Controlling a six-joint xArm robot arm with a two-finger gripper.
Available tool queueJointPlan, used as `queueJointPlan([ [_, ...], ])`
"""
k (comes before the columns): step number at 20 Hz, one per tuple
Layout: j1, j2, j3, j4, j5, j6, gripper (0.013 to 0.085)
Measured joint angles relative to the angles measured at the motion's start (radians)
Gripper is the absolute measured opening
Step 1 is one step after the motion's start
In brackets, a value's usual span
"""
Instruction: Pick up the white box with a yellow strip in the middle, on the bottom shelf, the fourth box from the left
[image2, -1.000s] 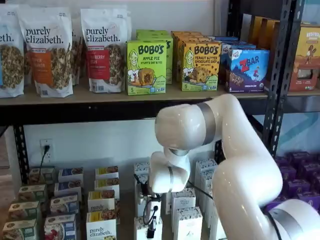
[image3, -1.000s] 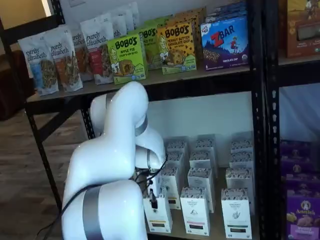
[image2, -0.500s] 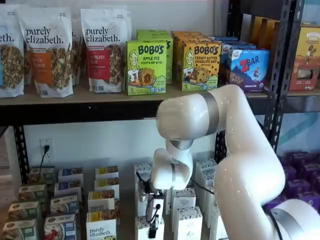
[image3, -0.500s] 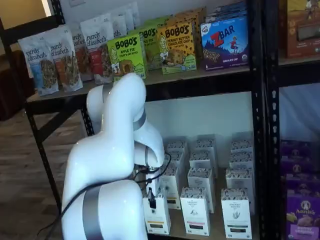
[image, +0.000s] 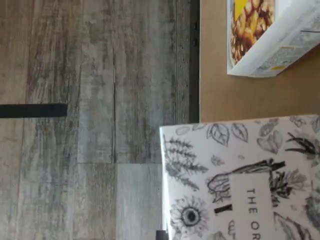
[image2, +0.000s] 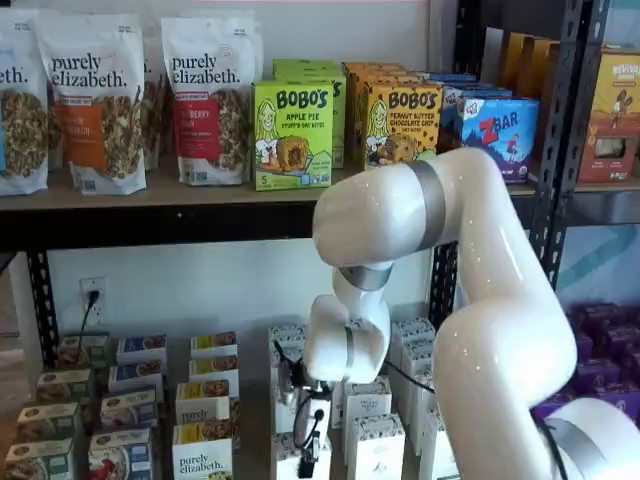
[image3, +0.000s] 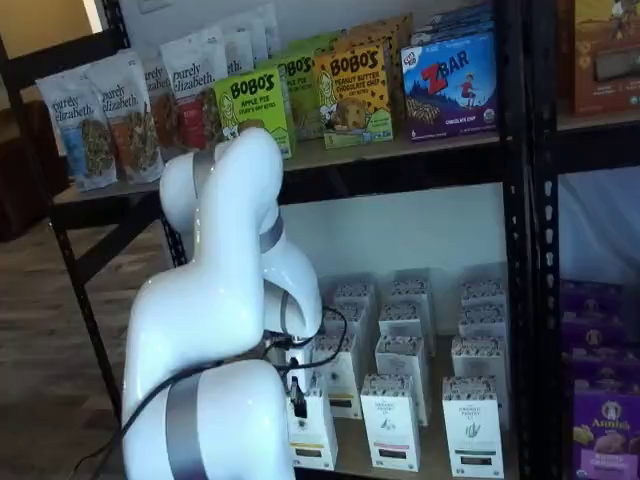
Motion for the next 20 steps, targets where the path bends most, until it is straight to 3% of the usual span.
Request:
queueJointPlan([
  [10, 0.025, -0.15, 0.189, 0.076, -0.027, -0.053, 0.057],
  [18, 0.06, -0.212, 0.301, 0.071, -0.084, -0.022, 0.057],
  [20, 0.074, -0.215, 0.316, 0.114, -0.096, -0.051, 0.053],
])
